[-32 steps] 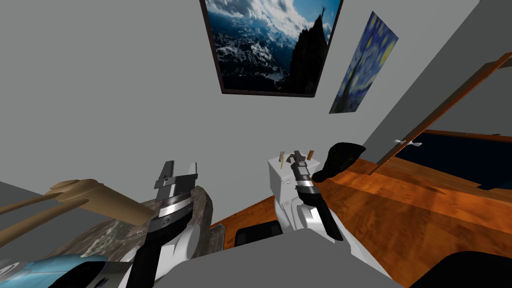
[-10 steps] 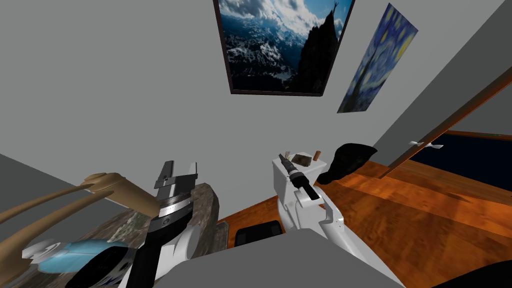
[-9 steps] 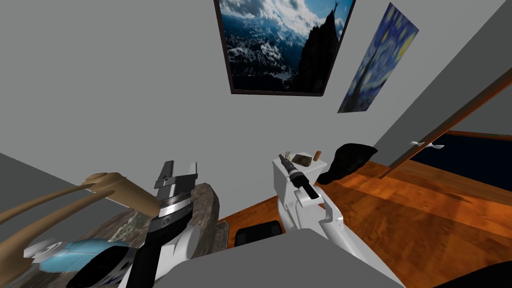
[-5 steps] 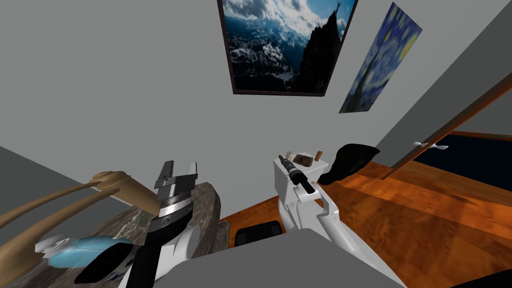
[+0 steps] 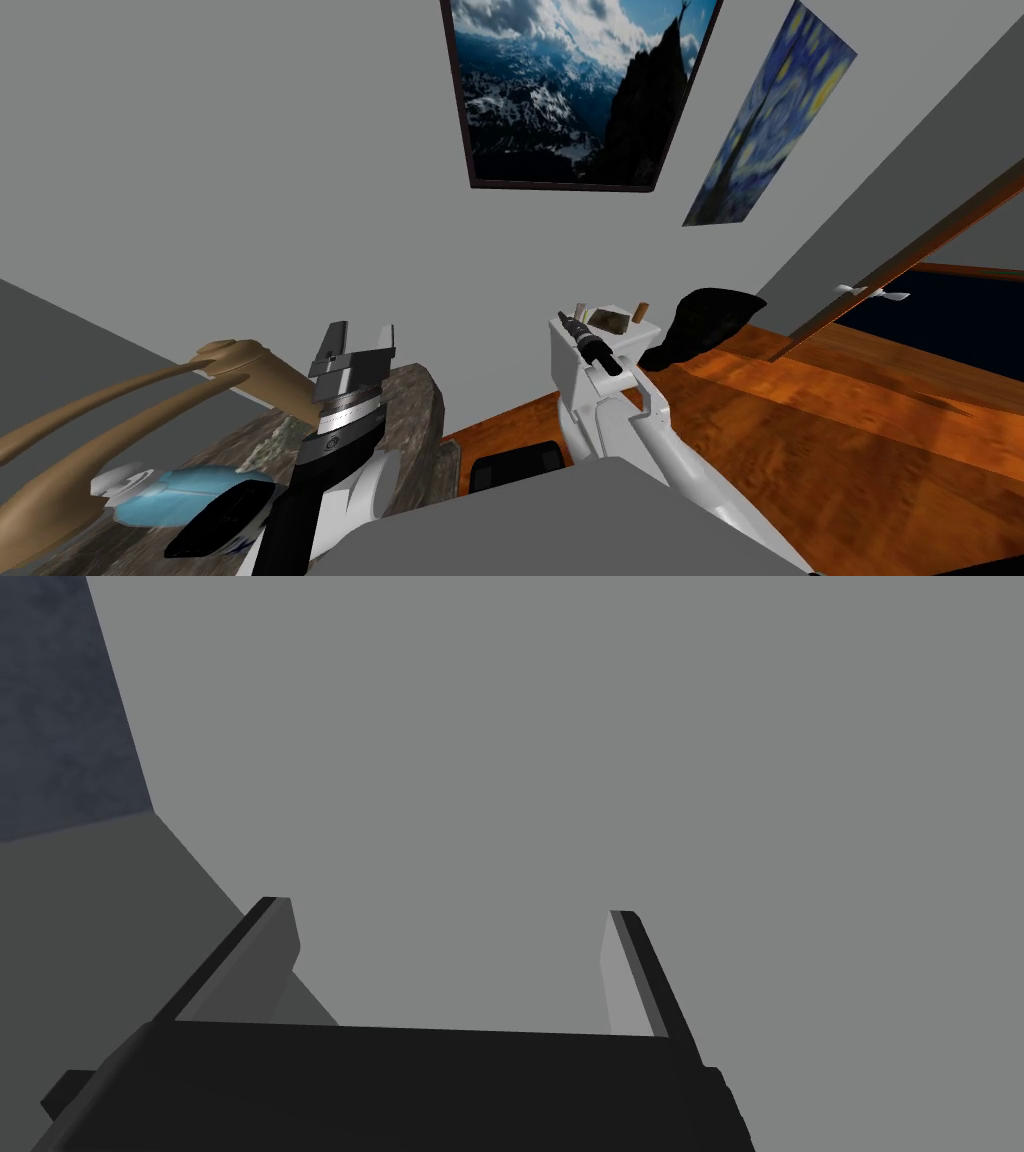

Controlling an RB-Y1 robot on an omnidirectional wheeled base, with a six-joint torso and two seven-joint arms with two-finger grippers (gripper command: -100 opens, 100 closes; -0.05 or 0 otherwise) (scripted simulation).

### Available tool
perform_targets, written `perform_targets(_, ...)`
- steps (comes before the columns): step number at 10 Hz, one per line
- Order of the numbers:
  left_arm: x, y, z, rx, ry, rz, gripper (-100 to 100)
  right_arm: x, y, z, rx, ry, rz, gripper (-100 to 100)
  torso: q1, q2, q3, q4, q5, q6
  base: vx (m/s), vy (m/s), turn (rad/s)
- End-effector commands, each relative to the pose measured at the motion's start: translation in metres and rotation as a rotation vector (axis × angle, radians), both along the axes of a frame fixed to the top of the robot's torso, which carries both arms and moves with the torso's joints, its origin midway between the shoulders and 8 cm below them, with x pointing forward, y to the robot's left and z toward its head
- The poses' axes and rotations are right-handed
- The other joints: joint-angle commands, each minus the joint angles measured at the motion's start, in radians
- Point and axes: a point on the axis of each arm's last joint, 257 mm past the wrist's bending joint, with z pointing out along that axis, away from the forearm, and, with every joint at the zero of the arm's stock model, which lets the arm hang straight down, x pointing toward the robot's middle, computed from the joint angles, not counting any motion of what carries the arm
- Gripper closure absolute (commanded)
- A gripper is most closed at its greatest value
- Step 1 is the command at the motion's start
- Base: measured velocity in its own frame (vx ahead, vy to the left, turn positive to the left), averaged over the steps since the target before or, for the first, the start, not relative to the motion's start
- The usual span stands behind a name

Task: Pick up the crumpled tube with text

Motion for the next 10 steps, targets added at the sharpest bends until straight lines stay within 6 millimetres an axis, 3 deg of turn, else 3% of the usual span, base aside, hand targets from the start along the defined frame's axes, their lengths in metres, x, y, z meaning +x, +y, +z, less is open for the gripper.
perform_targets(1, 0.0, 0.0, 0.0, 0.0, 0.0, 0.0, 0, 0.002, -0.004, -0.004, -0.019, 0.025, -0.012, -100, 0.0, 0.0, 0.0, 0.0, 0.0, 0.0, 0.0, 0.013, 0.008)
perform_targets(10, 0.0, 0.0, 0.0, 0.0, 0.0, 0.0, 0, 0.021, -0.058, -0.029, -0.228, 0.222, -0.12, -100, 0.0, 0.0, 0.0, 0.0, 0.0, 0.0, 0.0, 0.017, 0.018)
